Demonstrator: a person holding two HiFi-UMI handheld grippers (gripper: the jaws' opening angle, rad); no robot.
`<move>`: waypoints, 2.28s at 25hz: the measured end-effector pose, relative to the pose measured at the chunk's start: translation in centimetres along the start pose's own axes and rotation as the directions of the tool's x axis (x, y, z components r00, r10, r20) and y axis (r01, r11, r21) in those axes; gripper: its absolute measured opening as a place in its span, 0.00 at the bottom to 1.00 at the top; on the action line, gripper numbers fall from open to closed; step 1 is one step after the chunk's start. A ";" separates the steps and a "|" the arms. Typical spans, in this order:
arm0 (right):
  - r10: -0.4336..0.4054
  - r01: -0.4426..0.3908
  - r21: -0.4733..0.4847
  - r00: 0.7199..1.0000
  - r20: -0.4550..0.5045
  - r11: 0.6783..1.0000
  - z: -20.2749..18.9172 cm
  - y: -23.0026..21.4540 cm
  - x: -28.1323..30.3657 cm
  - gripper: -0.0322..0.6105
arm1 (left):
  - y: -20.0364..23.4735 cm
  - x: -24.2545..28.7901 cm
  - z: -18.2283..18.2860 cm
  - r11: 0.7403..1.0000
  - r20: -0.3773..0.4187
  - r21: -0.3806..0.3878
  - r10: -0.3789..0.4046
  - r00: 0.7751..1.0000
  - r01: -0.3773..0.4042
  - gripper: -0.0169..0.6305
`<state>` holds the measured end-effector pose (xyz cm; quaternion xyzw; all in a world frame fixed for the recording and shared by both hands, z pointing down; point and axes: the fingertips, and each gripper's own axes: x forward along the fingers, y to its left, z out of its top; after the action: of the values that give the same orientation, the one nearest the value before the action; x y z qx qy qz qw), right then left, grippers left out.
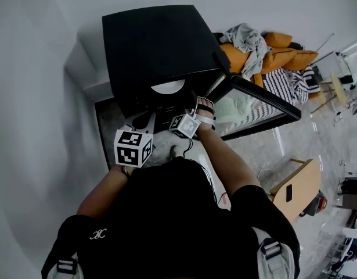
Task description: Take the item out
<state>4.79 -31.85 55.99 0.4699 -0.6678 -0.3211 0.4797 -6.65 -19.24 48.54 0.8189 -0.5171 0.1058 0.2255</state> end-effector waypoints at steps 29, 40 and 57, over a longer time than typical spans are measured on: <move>0.049 -0.094 0.333 0.989 0.139 0.938 -1.7 -1.0 -6.6 0.37 | 0.7 2.8 -0.8 0.999 -0.050 -0.053 -0.011 0.999 0.009 0.04; 0.192 -0.321 0.940 0.936 0.296 0.118 0.9 -4.2 -4.9 0.36 | 0.8 2.1 -1.4 0.998 -0.052 -0.069 -0.019 0.998 0.015 0.04; 0.296 -0.034 0.672 0.880 0.371 -0.740 1.6 -1.6 -2.0 0.36 | 3.1 -0.7 -2.9 0.992 -0.041 -0.117 0.040 0.998 -0.045 0.04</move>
<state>4.02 -30.56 53.37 0.4661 -0.6011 0.6359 -0.1311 -9.57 -18.38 51.55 0.7907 -0.5353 0.0953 0.2812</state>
